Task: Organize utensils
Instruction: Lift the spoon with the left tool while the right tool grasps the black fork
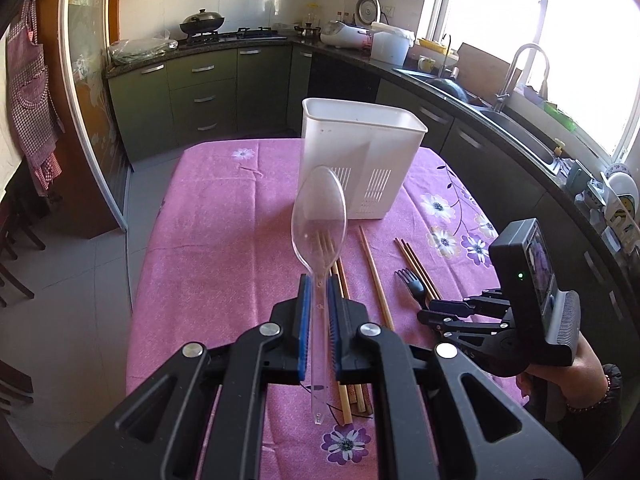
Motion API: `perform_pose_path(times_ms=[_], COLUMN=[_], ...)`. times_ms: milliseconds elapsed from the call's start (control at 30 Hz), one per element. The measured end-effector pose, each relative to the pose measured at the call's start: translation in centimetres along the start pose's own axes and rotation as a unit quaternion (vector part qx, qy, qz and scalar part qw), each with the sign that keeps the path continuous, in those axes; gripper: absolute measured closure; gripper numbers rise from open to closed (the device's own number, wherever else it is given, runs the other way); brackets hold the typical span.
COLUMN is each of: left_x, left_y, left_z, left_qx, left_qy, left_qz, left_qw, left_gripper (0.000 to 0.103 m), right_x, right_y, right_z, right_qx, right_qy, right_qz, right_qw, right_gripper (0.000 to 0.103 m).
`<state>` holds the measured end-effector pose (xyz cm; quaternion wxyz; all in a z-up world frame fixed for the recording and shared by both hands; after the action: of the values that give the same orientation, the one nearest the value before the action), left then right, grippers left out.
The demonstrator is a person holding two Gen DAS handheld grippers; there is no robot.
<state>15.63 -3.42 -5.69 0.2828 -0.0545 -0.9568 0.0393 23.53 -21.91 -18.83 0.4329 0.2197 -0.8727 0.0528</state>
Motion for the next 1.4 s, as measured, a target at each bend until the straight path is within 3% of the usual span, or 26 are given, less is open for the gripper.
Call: perform_pose_path(times_ms=[633,700,867,1033,1200,1400], left_x=[-1.1,-1.0,-1.0,-0.7,-2.3,-7.6], left_y=[0.8,0.8,0.7,0.1,-0.5,-1.8], left_z=[0.3,0.3,-1.1,-6.2,-13.3,-18.2], left_qx=[-0.003,-0.003,0.0,0.01,0.041,0.038], left_qy=[0.01,0.009,-0.001,-0.053,-0.14,-0.213], left_qz=[-0.001,-0.001,0.004,0.027,0.057,0.034], left_qw=[0.9999,1.0,1.0,0.9982,0.9876,0.9757], left_gripper=[0.094,0.094,0.094,0.094,0.094,0.094], right_x=[-1.7,-1.9,-0.3,3.3,5.5,6.7], right_y=[0.6,0.8,0.8,-0.2,-1.1,-2.0], right_z=[-1.2,-1.3,-1.6,-2.1,-1.5,-0.2], right_qx=[-0.006,0.003,-0.009,-0.046,-0.071,-0.085], right_qy=[0.016,0.014,-0.023,-0.094,-0.142,-0.165], right_qz=[0.027,0.034,0.015,-0.026,-0.05,-0.066], right_qw=[0.999,0.999,1.0,0.994,0.986,0.98], right_gripper=[0.085,0.093,0.093,0.093,0.093,0.093])
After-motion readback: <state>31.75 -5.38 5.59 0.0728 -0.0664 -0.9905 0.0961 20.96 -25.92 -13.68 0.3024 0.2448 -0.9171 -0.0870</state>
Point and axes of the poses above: each gripper's, at about its wrist camera, not at the fingertips, and x roughly against the way its jaws point, y to its left, z to its underside, the point moved 1 cm from there along -x, roughly the way its jaws point, and after that the axes turned 15 degrees about -y, right-handed, at the moved point
